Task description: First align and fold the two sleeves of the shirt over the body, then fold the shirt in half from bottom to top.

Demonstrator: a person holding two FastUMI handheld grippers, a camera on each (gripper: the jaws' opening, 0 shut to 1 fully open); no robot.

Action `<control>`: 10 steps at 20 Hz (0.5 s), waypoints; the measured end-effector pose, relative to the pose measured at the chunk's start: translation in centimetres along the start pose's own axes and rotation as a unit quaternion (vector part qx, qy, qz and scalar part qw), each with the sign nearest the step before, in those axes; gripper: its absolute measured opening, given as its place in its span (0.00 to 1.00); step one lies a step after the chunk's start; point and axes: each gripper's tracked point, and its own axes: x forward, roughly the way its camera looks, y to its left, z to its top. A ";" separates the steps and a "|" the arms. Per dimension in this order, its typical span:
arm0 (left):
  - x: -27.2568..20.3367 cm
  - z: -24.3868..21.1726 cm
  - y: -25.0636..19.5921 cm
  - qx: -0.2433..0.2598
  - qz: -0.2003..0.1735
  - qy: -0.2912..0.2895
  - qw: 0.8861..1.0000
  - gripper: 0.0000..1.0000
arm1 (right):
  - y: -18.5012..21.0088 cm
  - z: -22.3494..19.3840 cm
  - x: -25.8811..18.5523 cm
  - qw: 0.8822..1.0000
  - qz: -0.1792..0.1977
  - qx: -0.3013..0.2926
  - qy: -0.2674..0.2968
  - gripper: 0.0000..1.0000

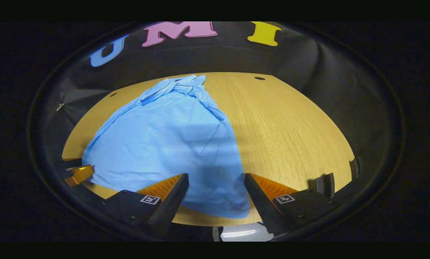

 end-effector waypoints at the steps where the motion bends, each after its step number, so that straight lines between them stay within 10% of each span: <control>1: -0.1 -0.1 -0.4 0.003 -0.003 0.003 1.000 0.89 | 0.2 0.3 -0.1 1.000 0.004 -0.003 -0.002 0.96; 6: 0.0 0.2 -2.9 0.017 -0.031 0.008 0.999 0.37 | 2.0 0.0 -0.1 0.999 0.037 -0.022 0.008 0.29; 10: 0.0 0.8 -3.5 -0.042 -0.040 0.010 0.998 0.07 | 2.4 0.2 0.1 0.998 0.053 -0.030 0.018 0.06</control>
